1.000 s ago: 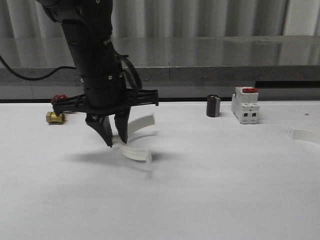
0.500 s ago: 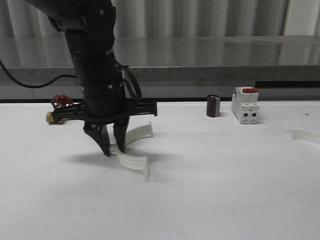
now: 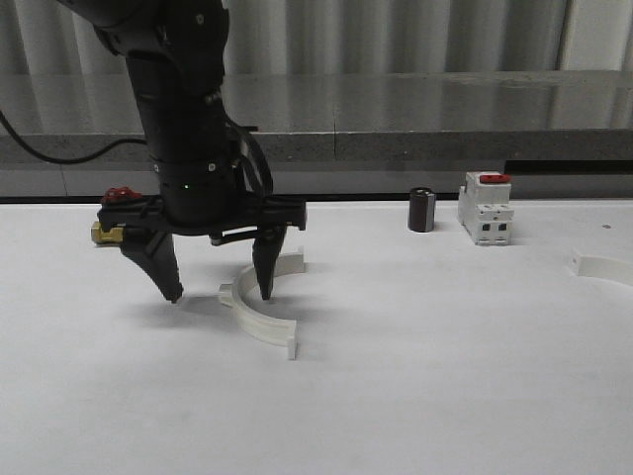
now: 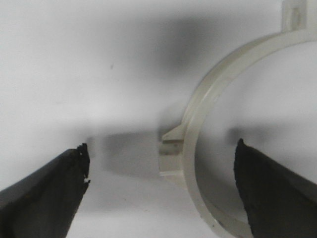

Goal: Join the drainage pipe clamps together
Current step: 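Open the left gripper and raise it away from the clamp half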

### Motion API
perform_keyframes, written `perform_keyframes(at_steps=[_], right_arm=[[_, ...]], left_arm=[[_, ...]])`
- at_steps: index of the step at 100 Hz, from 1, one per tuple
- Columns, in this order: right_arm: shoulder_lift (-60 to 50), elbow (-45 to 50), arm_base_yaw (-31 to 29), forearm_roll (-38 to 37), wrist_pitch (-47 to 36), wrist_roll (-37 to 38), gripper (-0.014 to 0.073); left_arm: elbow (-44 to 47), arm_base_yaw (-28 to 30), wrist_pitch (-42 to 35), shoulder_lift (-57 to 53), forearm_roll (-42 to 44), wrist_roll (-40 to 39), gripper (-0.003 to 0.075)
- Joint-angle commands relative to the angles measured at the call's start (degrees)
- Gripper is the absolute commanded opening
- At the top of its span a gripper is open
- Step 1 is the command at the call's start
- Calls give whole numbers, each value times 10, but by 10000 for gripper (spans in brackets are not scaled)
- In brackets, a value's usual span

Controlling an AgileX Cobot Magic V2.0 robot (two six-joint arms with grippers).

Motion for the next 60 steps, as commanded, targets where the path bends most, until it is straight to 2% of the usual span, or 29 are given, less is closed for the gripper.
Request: perform_keyframes(at_steps=[1, 36, 47, 60], right_arm=[[-11, -9, 0, 1, -45, -4, -67], [-11, -9, 0, 1, -45, -4, -67], [-11, -9, 0, 1, -45, -4, -67], [-11, -9, 0, 1, -45, -4, -67]], left_arm=[[-16, -5, -2, -67, 20, 10, 559], [-13, 3, 28, -193, 120, 53, 544], [9, 26, 15, -235, 137, 66, 544], [62, 78, -20, -285, 135, 90, 544]])
